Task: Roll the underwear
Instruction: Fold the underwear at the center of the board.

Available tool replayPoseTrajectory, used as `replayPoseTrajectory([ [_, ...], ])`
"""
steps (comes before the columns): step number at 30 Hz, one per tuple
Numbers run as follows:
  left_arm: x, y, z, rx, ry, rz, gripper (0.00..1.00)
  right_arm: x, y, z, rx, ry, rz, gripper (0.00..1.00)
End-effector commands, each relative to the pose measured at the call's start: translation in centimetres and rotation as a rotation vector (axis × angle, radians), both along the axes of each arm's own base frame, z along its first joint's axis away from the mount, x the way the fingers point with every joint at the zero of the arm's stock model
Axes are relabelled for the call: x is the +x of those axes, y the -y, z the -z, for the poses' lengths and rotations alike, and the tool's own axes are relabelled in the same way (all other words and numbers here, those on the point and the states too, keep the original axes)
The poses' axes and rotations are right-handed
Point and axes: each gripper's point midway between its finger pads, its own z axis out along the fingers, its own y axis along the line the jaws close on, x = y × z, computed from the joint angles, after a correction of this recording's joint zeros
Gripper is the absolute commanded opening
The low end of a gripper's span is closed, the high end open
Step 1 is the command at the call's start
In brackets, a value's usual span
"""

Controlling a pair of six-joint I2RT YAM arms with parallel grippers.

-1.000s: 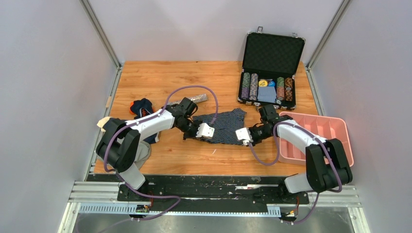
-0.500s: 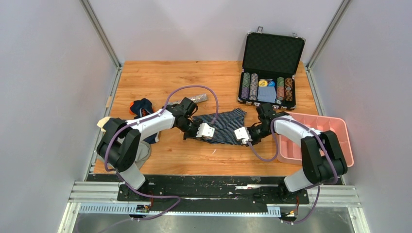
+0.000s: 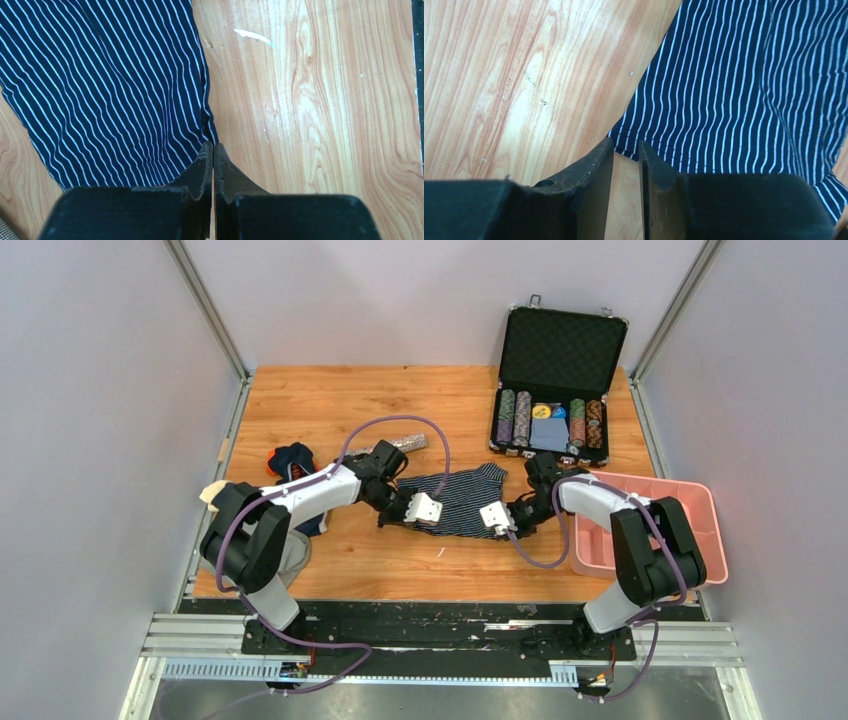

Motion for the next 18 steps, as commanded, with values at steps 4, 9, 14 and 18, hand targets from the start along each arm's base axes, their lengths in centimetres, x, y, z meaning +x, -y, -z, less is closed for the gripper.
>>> replayPoseTrajectory([
  [4,0.7,0.7,-0.9,-0.029,0.016,0.017,0.0,0.4,0.4,0.4,-0.031,-0.007,-0.014,0.36],
  [9,0.6,0.7,-0.9,-0.028,0.017,0.02,0.0,0.5,1.0,1.2,-0.076,-0.026,-0.009,0.4],
  [14,0.7,0.7,-0.9,-0.03,0.02,0.019,0.0,1.0,1.0,1.9,-0.089,-0.018,-0.002,0.31],
  [18,0.7,0.7,-0.9,-0.029,0.022,0.016,0.0,1.1,1.2,2.5,-0.101,0.002,0.008,0.17],
])
